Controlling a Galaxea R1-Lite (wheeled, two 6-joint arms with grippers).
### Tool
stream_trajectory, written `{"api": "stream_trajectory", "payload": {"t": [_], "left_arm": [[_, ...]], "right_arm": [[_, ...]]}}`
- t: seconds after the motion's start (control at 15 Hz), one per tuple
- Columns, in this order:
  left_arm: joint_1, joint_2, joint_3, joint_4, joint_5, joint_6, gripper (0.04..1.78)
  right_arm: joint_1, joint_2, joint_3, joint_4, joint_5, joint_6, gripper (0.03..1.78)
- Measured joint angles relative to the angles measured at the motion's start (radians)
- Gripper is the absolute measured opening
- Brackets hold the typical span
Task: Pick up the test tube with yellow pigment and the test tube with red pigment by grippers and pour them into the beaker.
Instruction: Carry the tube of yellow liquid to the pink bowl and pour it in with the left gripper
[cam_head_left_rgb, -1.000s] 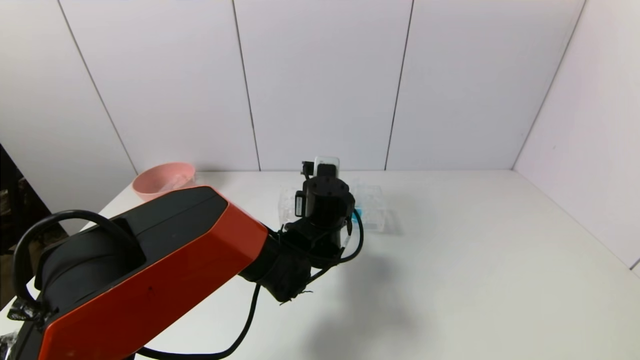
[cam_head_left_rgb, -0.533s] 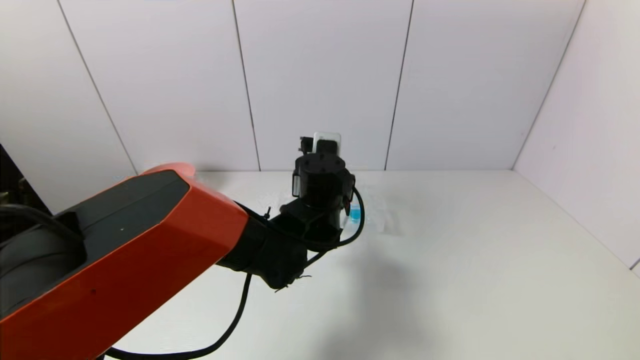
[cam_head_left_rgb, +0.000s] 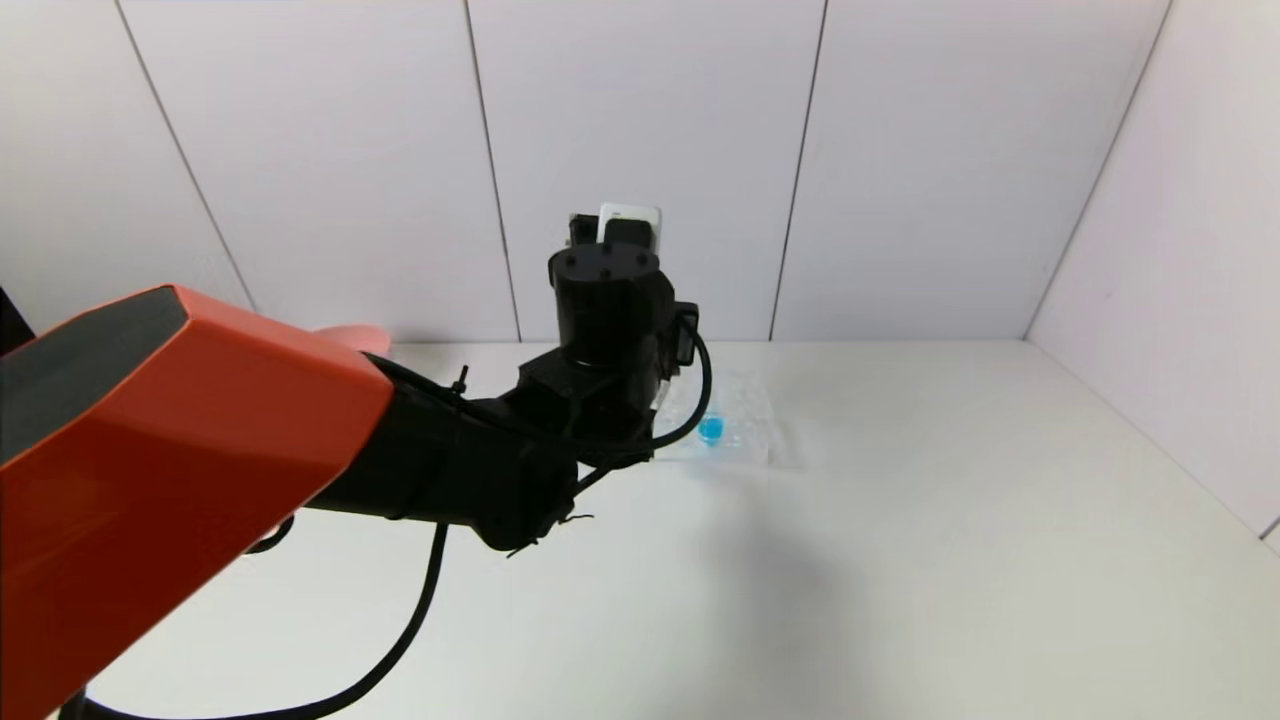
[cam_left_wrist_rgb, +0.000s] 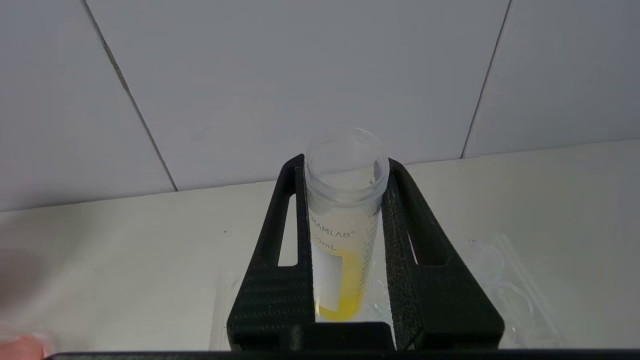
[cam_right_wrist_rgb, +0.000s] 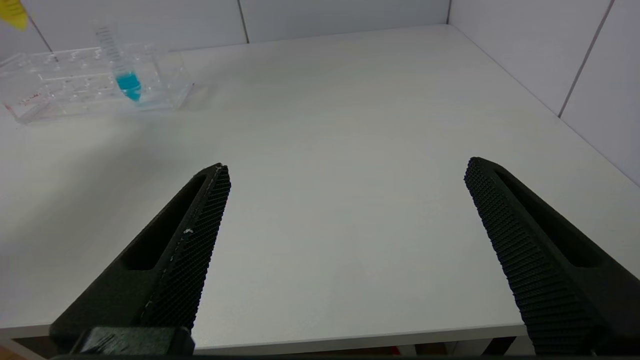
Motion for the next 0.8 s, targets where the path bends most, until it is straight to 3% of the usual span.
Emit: {"api": "stream_trajectory", "payload": {"t": [0.33,0.8], "left_arm": [[0.117,-0.231,0.189,0.16,-0.254,-0.023,0.42],[0.588,-0.511,0.456,0.219,-0.793,-0.017,0.42]], "right_arm": [[0.0,0.0,0.0,0.0,0.0,0.0,1.71],[0.0,0.0,0.0,0.0,0.0,-0.001,1.71]]}}
